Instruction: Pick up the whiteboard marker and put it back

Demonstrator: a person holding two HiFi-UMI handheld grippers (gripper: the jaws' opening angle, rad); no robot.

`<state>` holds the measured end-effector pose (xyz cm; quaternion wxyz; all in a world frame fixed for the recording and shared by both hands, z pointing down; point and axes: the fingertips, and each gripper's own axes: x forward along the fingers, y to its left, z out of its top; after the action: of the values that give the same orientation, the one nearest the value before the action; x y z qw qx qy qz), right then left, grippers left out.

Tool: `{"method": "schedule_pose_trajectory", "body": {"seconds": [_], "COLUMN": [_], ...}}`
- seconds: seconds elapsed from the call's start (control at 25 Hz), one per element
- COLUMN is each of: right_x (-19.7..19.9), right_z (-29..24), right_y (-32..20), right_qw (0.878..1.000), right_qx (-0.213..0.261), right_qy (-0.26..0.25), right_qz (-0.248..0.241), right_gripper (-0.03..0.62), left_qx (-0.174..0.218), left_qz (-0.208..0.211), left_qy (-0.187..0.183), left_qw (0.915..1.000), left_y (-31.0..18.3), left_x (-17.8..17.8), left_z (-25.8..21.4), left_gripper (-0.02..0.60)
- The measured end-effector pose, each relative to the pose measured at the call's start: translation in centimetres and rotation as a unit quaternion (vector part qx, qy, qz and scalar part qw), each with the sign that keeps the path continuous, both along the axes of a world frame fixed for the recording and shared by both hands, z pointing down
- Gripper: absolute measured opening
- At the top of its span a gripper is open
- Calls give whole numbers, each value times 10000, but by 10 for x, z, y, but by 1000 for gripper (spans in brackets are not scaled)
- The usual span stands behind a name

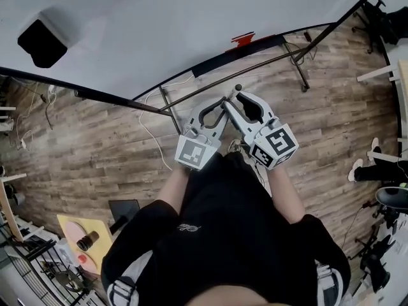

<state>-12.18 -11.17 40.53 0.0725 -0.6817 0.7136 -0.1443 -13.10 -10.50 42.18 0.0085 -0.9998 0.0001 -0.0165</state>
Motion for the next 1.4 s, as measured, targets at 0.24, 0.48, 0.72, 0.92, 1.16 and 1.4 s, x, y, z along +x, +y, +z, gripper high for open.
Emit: {"method": "schedule_pose_trajectory", "body": {"seconds": [0.24, 0.48, 0.72, 0.92, 1.16, 1.4], "right_x": [2, 14, 40, 85, 145, 191], "right_z": [-2, 5, 14, 16, 17, 24], "right_y": [3, 19, 50, 74, 116, 134], "right_qw": [9985, 9924, 9846, 9782, 9733, 9774], "right_qx": [-133, -317, -485, -532, -763, -876], "right_qy": [166, 321, 353, 470, 1041, 1404], "right_qz": [504, 1142, 1645, 1954, 1899, 1315], "right_gripper": [71, 55, 54, 54, 54, 54], "left_qx": [-4, -119, -347, -123, -149, -373], "left_qz": [549, 1001, 1303, 1294, 745, -65], "left_qy": [49, 123, -35, -238, -533, -739], "left_qw": [9985, 9948, 9909, 9912, 9957, 9965], "left_y": [10, 24, 52, 57, 76, 90], "left_x": [3, 13, 31, 63, 116, 160], "left_z": [-1, 4, 17, 23, 32, 46], "left_gripper": [66, 66, 67, 67, 42, 8]}}
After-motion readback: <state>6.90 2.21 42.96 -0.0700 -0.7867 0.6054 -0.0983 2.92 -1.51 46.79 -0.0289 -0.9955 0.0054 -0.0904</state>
